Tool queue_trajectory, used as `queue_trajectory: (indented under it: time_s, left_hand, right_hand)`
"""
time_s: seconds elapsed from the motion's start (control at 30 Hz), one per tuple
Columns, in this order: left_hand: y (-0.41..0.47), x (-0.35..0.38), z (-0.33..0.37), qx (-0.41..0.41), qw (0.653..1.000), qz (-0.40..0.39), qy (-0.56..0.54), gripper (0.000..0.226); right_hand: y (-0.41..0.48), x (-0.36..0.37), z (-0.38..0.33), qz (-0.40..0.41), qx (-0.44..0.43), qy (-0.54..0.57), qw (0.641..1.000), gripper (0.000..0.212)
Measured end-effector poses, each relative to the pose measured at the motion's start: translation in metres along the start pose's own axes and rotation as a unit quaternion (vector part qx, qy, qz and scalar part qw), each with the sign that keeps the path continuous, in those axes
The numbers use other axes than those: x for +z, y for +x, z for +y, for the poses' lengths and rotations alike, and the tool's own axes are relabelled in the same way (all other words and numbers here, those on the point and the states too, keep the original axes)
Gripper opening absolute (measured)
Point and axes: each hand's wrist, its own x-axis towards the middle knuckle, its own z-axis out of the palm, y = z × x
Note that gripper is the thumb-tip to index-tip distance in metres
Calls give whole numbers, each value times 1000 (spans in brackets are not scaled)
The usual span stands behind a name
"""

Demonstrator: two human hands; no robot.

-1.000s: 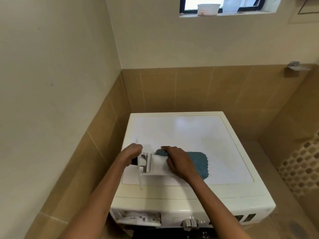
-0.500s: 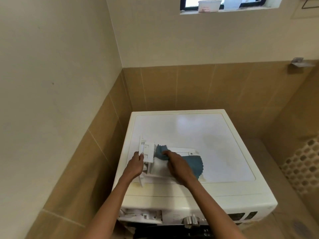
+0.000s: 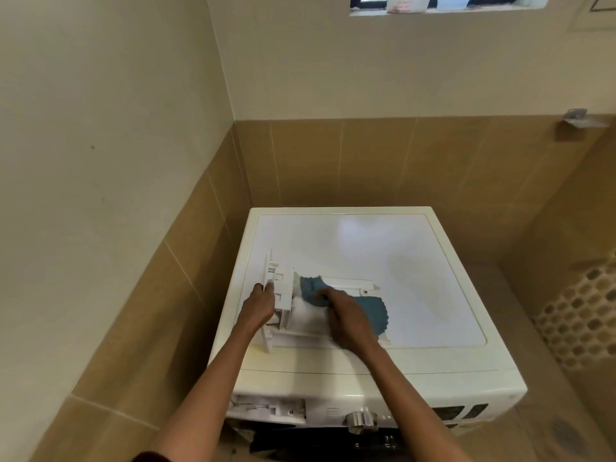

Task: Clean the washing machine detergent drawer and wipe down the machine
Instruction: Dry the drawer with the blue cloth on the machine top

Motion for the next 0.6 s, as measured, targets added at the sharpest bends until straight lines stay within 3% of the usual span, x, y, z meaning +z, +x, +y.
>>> queue_trajectory:
  time_s: [0.07, 0.13, 0.2, 0.3, 0.4, 0.5, 0.6]
  left_hand:
    - [-2, 6, 1, -4, 1000, 29, 2, 53]
    - [0, 12, 1, -10, 999, 33, 4, 57]
    - [5, 13, 4, -28, 999, 20, 21, 57]
    - [19, 8, 10, -71, 996, 1, -46, 59]
    - [25, 8, 13, -72, 996, 33, -47, 57]
    - [18, 11, 9, -31, 995, 91, 34, 58]
    - [21, 12, 1, 5, 992, 108, 61, 61]
  right_hand:
    - [-4, -15, 18, 120, 61, 35, 990, 32]
    - [-5, -19, 23, 196, 88, -8, 977, 28]
    - [-2, -11, 8, 172, 77, -27, 982, 31]
    - [-1, 16, -15, 34, -27, -90, 995, 42]
    - [7, 28, -27, -30, -91, -101, 990, 34]
    - [19, 17, -18, -21, -87, -128, 988, 29]
    - [20, -4, 7, 83, -15, -101, 991, 30]
